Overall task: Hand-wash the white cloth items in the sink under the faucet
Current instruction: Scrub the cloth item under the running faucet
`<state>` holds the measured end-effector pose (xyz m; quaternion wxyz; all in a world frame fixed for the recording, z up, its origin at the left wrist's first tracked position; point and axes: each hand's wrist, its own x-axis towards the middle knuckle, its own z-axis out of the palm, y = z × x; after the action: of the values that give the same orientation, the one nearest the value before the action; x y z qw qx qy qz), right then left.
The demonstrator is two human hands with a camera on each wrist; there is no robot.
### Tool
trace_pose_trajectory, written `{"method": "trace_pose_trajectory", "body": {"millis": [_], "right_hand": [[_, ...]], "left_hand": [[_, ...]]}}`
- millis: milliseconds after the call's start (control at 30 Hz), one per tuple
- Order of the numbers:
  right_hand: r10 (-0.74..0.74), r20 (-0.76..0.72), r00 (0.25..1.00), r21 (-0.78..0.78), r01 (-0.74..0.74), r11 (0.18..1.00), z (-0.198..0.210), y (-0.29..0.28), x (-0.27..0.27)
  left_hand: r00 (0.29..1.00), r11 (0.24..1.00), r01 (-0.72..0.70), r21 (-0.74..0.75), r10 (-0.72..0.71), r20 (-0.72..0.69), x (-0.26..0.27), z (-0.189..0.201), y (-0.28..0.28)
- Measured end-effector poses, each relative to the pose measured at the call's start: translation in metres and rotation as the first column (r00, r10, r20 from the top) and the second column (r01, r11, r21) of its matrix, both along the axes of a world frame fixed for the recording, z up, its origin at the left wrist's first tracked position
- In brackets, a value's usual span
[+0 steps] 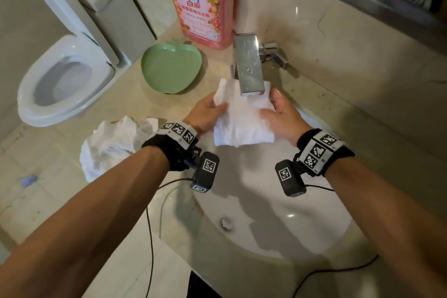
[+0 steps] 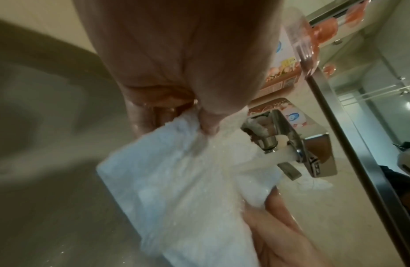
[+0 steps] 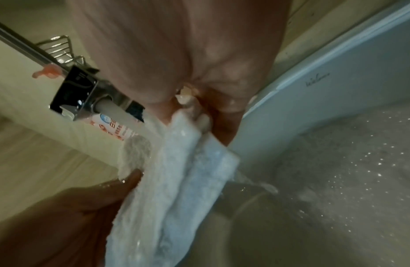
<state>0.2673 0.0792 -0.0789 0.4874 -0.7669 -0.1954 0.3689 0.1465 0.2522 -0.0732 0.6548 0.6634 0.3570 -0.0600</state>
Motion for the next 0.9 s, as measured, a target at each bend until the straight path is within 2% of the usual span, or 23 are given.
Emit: {"method": "trace_pose_trajectory", "body": {"millis": [233,433,567,600,667,733,900], "right_hand": [[-0.049,0.012,0.999,-0.004,0.049,0.999,-0.001,-0.025,0.013],[-0.084,-0.004,0.996,0.036,0.084,0.996,0.003,-0.034,0.02],[-0.125,-0.101,0.987,0.04,0.13,0.991,0.004,-0.033,0.024],[-0.135,-0.128,0.983,0.052,0.142,0.988,0.004,-0.031,0.026],[-0.112,-0.159,0.981,0.062,0.123,0.99,0.004,-0.026,0.027],[-0.076,-0.153,0.985,0.045,0.083,0.996,0.004,-0.018,0.024],[0.17,0.042,0.984,-0.103,-0.165,0.981,-0.005,0.001,0.017]], "left_hand": [[0.999,0.986,0.047,-0.162,-0.042,0.035,0.013,-0.003,-0.011],[0.981,0.95,0.189,-0.247,-0.195,-0.002,0.021,0.007,-0.009],[0.997,0.923,0.066,-0.379,-0.072,-0.001,0.025,0.013,0.001],[0.998,0.937,0.061,-0.345,-0.062,0.009,0.026,0.013,0.003],[0.985,0.982,0.174,-0.078,-0.172,0.028,0.024,0.012,0.007],[0.965,0.954,0.252,0.159,-0.261,0.033,0.02,0.007,0.012],[0.942,0.937,0.244,0.251,-0.29,0.17,0.006,0.01,0.022]]}}
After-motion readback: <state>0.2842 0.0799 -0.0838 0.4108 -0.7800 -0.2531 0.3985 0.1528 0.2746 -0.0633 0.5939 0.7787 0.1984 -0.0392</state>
